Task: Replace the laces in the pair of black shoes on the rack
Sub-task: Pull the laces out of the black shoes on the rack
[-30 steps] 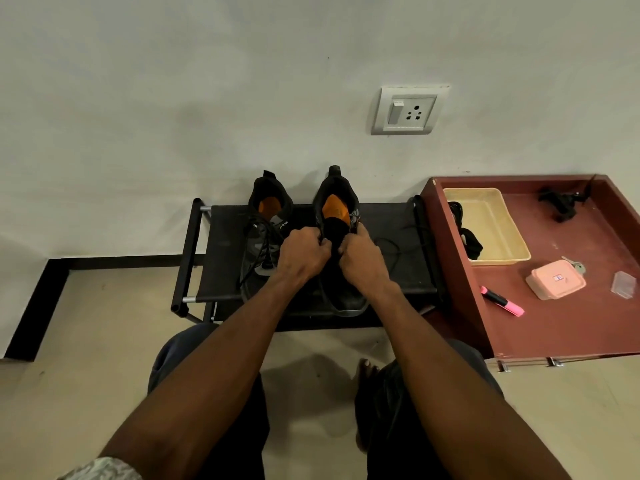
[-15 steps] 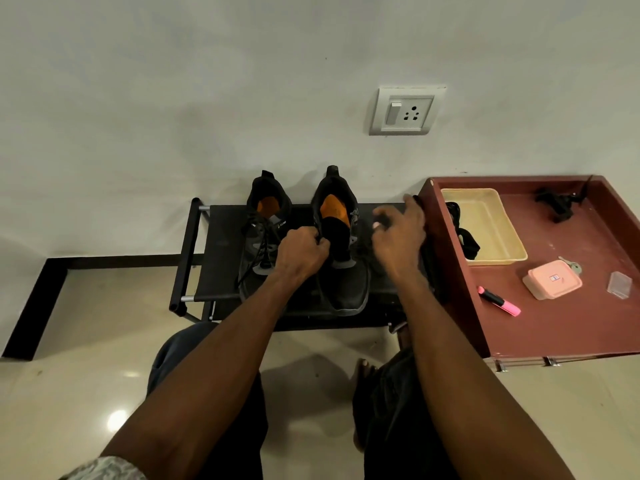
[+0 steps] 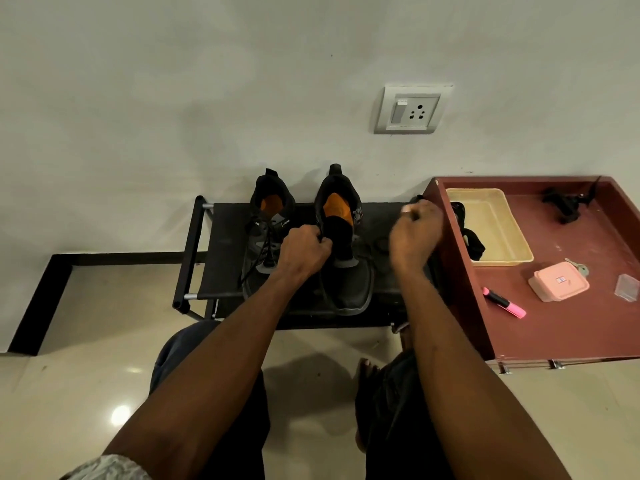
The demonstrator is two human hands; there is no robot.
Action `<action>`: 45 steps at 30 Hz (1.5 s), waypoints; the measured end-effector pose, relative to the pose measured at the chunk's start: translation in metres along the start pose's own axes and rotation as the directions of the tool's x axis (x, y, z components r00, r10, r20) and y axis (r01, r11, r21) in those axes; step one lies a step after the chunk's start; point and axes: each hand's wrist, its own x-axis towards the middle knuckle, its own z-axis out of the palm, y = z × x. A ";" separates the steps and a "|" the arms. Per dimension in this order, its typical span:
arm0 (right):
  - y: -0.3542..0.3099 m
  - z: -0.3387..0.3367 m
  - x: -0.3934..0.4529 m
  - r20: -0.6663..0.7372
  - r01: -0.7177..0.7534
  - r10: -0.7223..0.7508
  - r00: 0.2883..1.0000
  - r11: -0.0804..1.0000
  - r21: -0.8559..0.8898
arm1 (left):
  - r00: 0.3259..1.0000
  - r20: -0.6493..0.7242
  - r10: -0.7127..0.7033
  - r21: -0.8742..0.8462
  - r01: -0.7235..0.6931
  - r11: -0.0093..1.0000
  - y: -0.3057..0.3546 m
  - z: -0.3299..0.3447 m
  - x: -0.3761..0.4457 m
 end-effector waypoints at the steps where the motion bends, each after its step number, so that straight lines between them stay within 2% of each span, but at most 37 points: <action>1: 0.001 -0.005 0.008 -0.099 -0.038 0.043 0.994 0.998 0.053 | 1.000 -0.001 -0.002 0.001 0.002 1.000 0.000 0.000 0.000; 3: 0.003 -0.012 0.015 -0.183 -0.056 0.056 0.982 0.998 0.003 | 1.000 0.001 -0.005 0.002 0.005 1.000 0.000 0.001 -0.001; 5: 0.006 -0.015 0.013 -0.122 0.026 -0.054 0.991 0.975 -0.220 | 1.000 0.006 -0.008 0.001 0.008 1.000 0.001 0.001 -0.001; 7: 0.007 -0.010 0.006 0.112 0.229 -0.202 0.973 0.901 -0.368 | 1.000 0.003 -0.010 0.000 0.010 1.000 0.001 0.000 -0.001; 9: 0.009 0.001 -0.008 0.401 0.430 -0.271 0.875 0.817 -0.385 | 1.000 0.000 -0.010 0.000 0.010 1.000 0.002 -0.001 -0.002; 11: 0.015 0.014 -0.023 0.623 0.573 -0.228 0.748 0.697 -0.432 | 1.000 -0.003 -0.008 0.002 0.008 1.000 0.002 -0.001 -0.002; 13: 0.021 0.022 -0.034 0.724 0.646 -0.145 0.674 0.592 -0.483 | 1.000 -0.001 -0.008 -0.001 0.008 1.000 0.002 -0.002 -0.003; 15: 0.025 0.026 -0.037 0.740 0.641 -0.124 0.661 0.606 -0.471 | 1.000 0.000 -0.004 0.003 0.004 1.000 0.003 -0.003 -0.003; 17: 0.024 0.027 -0.032 0.722 0.574 -0.127 0.680 0.705 -0.417 | 1.000 -0.004 0.003 0.009 -0.003 1.000 0.004 -0.003 -0.004; 19: 0.021 0.025 -0.023 0.602 0.349 -0.061 0.796 0.859 -0.375 | 1.000 -0.006 0.002 0.005 -0.002 1.000 0.004 -0.002 -0.003; 21: 0.020 0.022 -0.011 0.416 0.105 0.020 0.909 0.956 -0.275 | 1.000 0.000 -0.004 -0.010 0.004 1.000 0.003 -0.002 -0.003; 23: 0.023 0.020 -0.003 0.270 0.008 0.040 0.962 0.984 -0.175 | 1.000 0.000 0.006 -0.006 -0.006 1.000 0.003 -0.001 -0.004; 26: 0.026 0.024 -0.004 0.121 -0.032 0.045 0.992 0.994 -0.103 | 1.000 0.010 0.012 -0.012 -0.012 1.000 0.006 0.001 -0.005; 29: 0.023 0.025 -0.009 0.071 -0.093 0.098 0.993 0.993 -0.065 | 1.000 0.008 0.004 -0.008 -0.004 1.000 0.006 0.001 -0.005; 31: 0.021 0.020 -0.010 0.149 -0.040 0.074 0.986 0.975 -0.218 | 1.000 0.002 0.005 -0.005 -0.005 1.000 0.005 -0.001 -0.005; 33: 0.022 0.015 -0.010 0.270 0.157 -0.045 0.962 0.899 -0.409 | 1.000 -0.004 0.012 -0.007 -0.012 1.000 0.003 -0.002 -0.004; 34: 0.023 0.016 -0.010 0.352 0.269 -0.122 0.928 0.874 -0.404 | 1.000 -0.006 0.014 -0.015 -0.014 1.000 0.003 -0.002 -0.004; 36: 0.030 0.025 -0.010 0.519 0.391 -0.198 0.832 0.872 -0.294 | 1.000 -0.011 0.012 -0.041 -0.012 0.999 0.001 -0.002 -0.003; 39: 0.036 0.034 -0.023 0.698 0.532 -0.160 0.698 0.769 -0.355 | 0.999 -0.039 0.004 -0.042 -0.006 0.999 0.002 -0.002 -0.003; 42: 0.036 0.035 -0.035 0.742 0.608 -0.137 0.656 0.678 -0.412 | 0.998 -0.055 -0.008 -0.027 0.006 1.000 0.002 -0.001 -0.003; 45: 0.032 0.035 -0.037 0.746 0.671 -0.151 0.649 0.575 -0.468 | 0.998 -0.059 -0.025 -0.037 0.023 0.999 0.001 0.001 -0.003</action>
